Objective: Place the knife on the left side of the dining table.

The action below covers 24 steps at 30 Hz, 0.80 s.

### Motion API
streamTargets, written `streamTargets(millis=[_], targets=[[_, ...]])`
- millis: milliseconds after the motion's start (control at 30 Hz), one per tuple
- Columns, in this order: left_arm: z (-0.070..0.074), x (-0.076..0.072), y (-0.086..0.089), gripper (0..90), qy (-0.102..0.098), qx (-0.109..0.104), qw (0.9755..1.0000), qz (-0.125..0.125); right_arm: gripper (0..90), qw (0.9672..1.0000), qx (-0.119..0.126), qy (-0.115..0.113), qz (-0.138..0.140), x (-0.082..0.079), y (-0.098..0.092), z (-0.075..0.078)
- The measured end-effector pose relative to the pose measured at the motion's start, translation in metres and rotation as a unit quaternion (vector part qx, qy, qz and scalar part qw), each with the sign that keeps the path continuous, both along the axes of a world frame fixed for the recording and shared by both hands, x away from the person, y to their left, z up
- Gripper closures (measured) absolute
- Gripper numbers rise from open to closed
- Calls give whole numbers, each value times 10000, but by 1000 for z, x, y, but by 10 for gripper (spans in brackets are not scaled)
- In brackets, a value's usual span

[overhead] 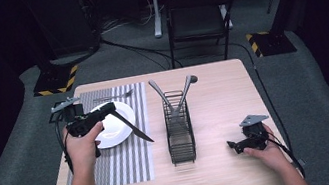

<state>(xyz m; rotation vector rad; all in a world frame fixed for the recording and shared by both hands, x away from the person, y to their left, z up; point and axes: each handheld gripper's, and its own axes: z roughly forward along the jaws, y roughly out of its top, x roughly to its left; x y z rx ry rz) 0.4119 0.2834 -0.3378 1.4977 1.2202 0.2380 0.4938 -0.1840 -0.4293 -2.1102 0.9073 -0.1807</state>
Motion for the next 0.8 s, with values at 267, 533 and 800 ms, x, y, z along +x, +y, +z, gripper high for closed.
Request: streamTargets(millis=[267,533,800], targets=[[-16,1,7,834,179,113,9996,166,0,10000,0,5,11,0,0,0],[-25,1,14,834,275,68,9992,295,0,10000,-2,6,16,0,0,0],[-33,-1,25,834,320,37,9986,427,0,10000,-3,6,17,0,0,0]])
